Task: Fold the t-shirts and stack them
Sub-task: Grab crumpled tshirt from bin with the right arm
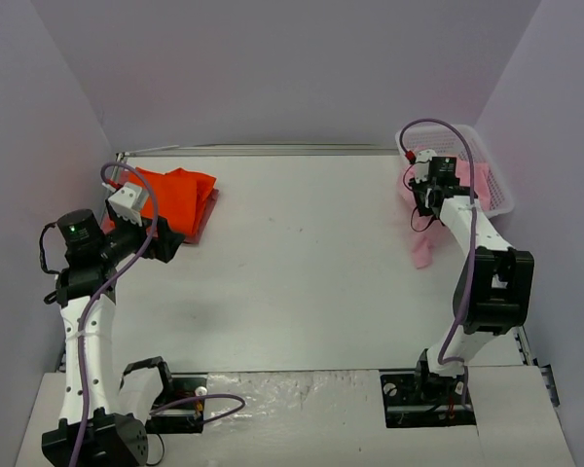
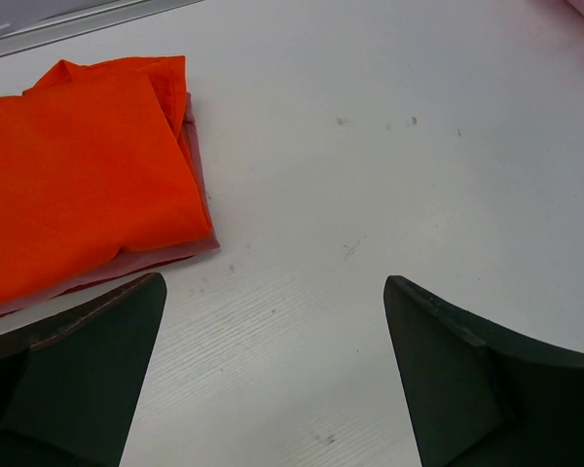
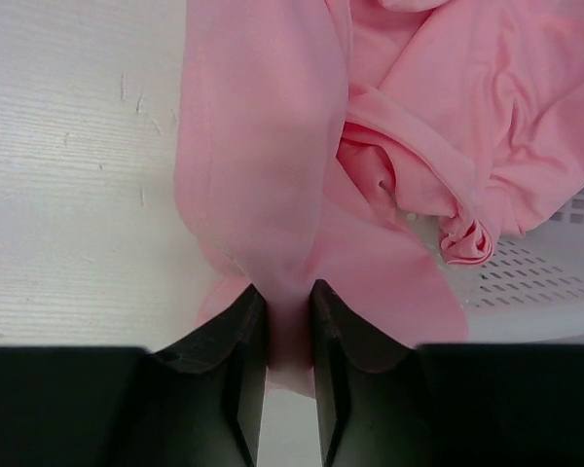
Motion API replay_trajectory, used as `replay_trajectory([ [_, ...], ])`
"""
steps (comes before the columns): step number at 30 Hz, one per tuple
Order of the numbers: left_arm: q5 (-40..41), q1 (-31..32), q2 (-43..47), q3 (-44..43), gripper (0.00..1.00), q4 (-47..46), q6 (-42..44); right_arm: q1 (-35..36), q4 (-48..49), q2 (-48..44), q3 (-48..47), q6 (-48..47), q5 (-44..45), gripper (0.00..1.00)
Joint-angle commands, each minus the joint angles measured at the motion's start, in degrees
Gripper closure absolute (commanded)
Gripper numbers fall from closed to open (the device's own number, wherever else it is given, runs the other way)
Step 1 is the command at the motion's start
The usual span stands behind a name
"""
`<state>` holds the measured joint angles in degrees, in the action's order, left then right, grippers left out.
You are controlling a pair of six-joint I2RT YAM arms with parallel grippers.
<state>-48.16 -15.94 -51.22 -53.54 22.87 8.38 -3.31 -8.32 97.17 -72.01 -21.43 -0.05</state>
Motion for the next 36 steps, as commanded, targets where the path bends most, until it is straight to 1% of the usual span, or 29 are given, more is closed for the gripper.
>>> replay_trajectory([
  [1, -1.94, -0.75, 1.04, -0.43, 0.06, -1.87, -0.21, -0.91, -0.47, -3.47, -1.38, 1.3, -1.34, 0.8],
  [2, -2.02, -0.75, 1.12, -0.43, 0.06, -1.87, -0.3, -0.99, -0.56, -3.39, -1.38, 1.39, -1.53, 0.68],
  [3, -2.02, -0.75, 1.12, -0.34, 0.06, -1.95, -0.21, -1.08, -0.91, -3.3, -1.38, 1.3, -1.53, 0.68],
  [5, -2.2, -0.84, 1.12, -0.34, 0.06, -1.95, -0.21, -1.17, -1.09, -2.95, -1.38, 0.95, -1.88, 0.69],
  [6, -2.2, -0.84, 1.12, -0.34, 0.06, -1.87, -0.3, -1.35, -1.0, -2.77, -1.29, 0.95, -1.88, 0.71],
  [7, -2.2, -0.93, 1.3, -0.34, 0.06, -1.95, -0.21, -1.43, -1.17, -2.42, -1.29, 0.95, -1.88, 0.76],
  [8, -2.29, -1.02, 1.3, -0.34, 0.06, -1.96, -0.21, -1.43, -1.26, -2.24, -1.29, 0.69, -2.05, 0.89],
  [9, -2.29, -1.02, 1.3, -0.34, 0.06, -1.96, -0.12, -1.61, -1.26, -2.16, -1.21, 0.6, -2.05, 1.0],
  [15, -2.55, -1.37, 1.47, -0.16, 0.06, -2.04, -0.3, -1.7, -1.44, -2.86, -1.56, 1.39, -2.84, 1.0],
  [18, -2.64, -1.37, 1.21, -0.16, 0.06, -2.13, -0.38, -1.26, -3.28, -4.26, -3.31, 1.48, -3.46, 1.0],
  [22, -2.99, -1.37, 1.04, -0.08, 0.06, -2.31, -0.65, 0.75, -9.32, -6.46, -9.62, 1.48, -3.81, 1.0],
  [27, -3.17, -1.37, 0.77, 0.01, 0.06, -2.39, -0.56, 2.96, -15.58, -7.7, -23.51, 1.57, -4.52, 1.0],
  [29, -3.25, -1.37, 0.68, -0.07, 0.06, -2.39, -0.56, 6.37, -19.79, -6.82, -28.51, 1.04, -3.64, 1.0],
  [30, -3.25, -1.37, 0.68, -0.07, 0.06, -2.31, -0.65, 7.61, -21.46, -5.51, -33.93, 0.69, -3.55, 1.0],
  [32, -3.08, -1.54, 0.77, -0.07, 0.06, -2.22, -0.47, 10.76, -26.21, -4.53, -38.45, -0.53, -1.88, 1.0],
  [33, -3.08, -1.63, 0.77, 0.01, 0.06, -2.22, -0.47, 14.61, -27.7, -4.18, -41.78, -0.98, -1.62, 1.0],
  [34, -3.17, -1.63, 0.86, 0.01, 0.06, -2.22, -0.38, 16.74, -31.11, -4.18, -43.12, -1.5, -2.57, 1.0],
  [36, -3.17, -1.98, 0.86, 0.1, 0.06, -2.13, -0.47, 22.17, -34.21, -6.09, -44.18, -3.09, -7.65, 1.0],
])
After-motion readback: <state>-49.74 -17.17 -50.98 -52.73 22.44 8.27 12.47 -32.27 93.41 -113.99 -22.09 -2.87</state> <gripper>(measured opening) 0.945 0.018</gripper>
